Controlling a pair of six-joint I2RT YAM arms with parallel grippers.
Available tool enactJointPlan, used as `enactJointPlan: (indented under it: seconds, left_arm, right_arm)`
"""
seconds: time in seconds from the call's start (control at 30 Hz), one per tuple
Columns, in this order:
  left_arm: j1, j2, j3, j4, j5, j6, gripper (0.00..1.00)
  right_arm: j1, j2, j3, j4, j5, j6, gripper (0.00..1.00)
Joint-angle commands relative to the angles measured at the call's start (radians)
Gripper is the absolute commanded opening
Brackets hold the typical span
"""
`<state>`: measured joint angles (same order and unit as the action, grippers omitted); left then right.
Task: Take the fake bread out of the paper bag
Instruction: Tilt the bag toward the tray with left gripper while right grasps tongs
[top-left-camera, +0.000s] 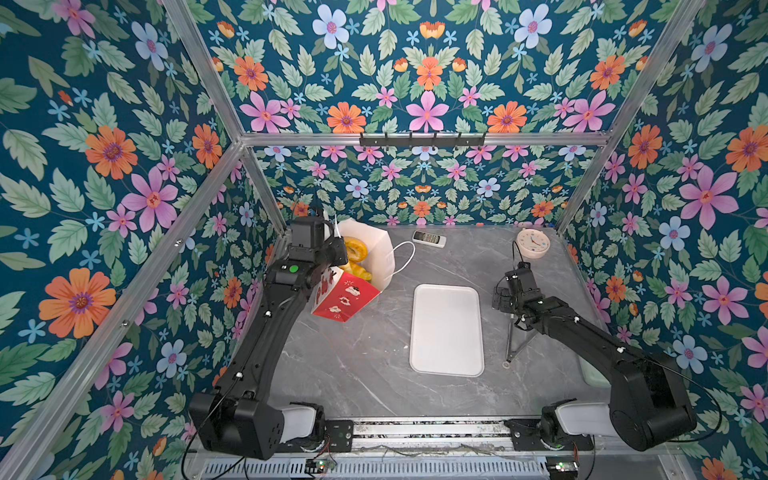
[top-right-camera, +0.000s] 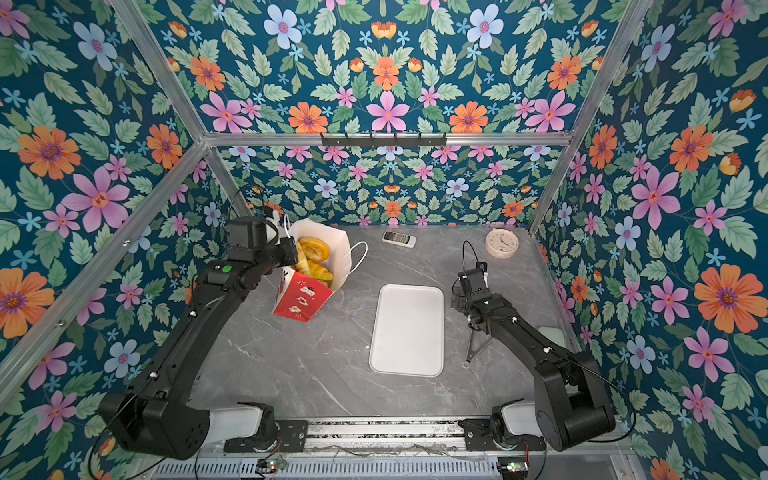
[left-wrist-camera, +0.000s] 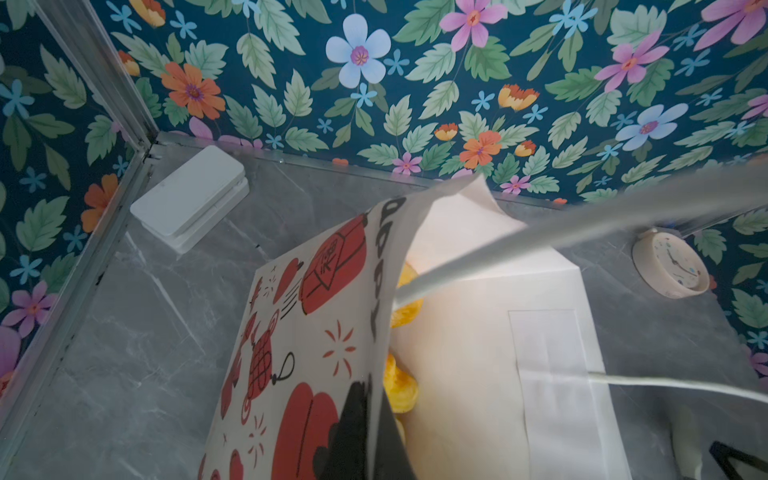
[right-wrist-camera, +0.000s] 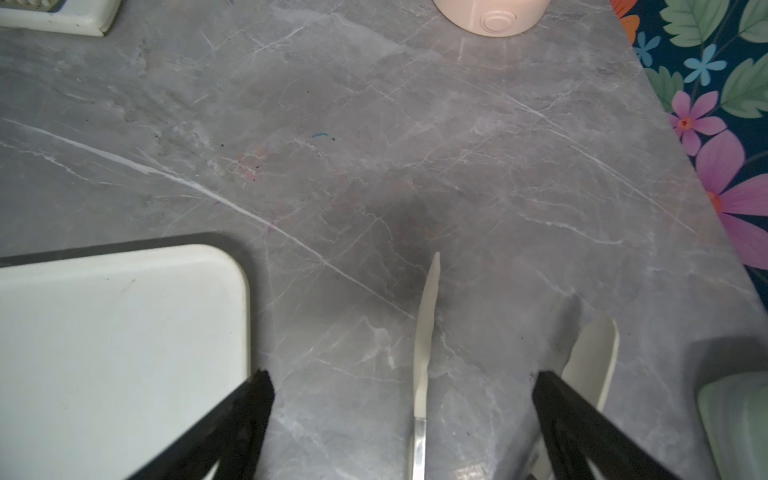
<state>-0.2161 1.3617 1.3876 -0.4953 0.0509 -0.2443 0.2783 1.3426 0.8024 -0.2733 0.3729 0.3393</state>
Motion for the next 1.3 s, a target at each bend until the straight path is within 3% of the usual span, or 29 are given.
enactJointPlan:
  seconds: [0.0,0.27,0.63,0.93,1.27]
  left_arm:
    - [-0.003,0.083,0.038,0.12,0.007,0.074,0.0]
    - [-0.077,0.299,0.154,0.16,-0.017,0.117,0.0]
    - [-0.233,0.362,0.18,0.212,-0.034,0.051,0.0]
    - [-0.304,0.382,0.091,0.298,-0.035,0.019,0.0]
    - [-0.332,0.36,-0.023,0.427,0.042,-0.009,0.0]
  right_arm:
    - [-0.002,-0.012,0.009,-0.065,0.044,0.007,0.99]
    - [-0.062,-0.08,0.005,-0.174,-0.089,0.078,0.99]
    - [-0.136,-0.139,-0.038,-0.33,-0.234,0.172,0.99]
    - [-0.145,-0.107,-0.103,-0.343,-0.381,0.269,0.99]
    - [-0.148,-0.002,-0.109,-0.294,-0.328,0.324,0.99]
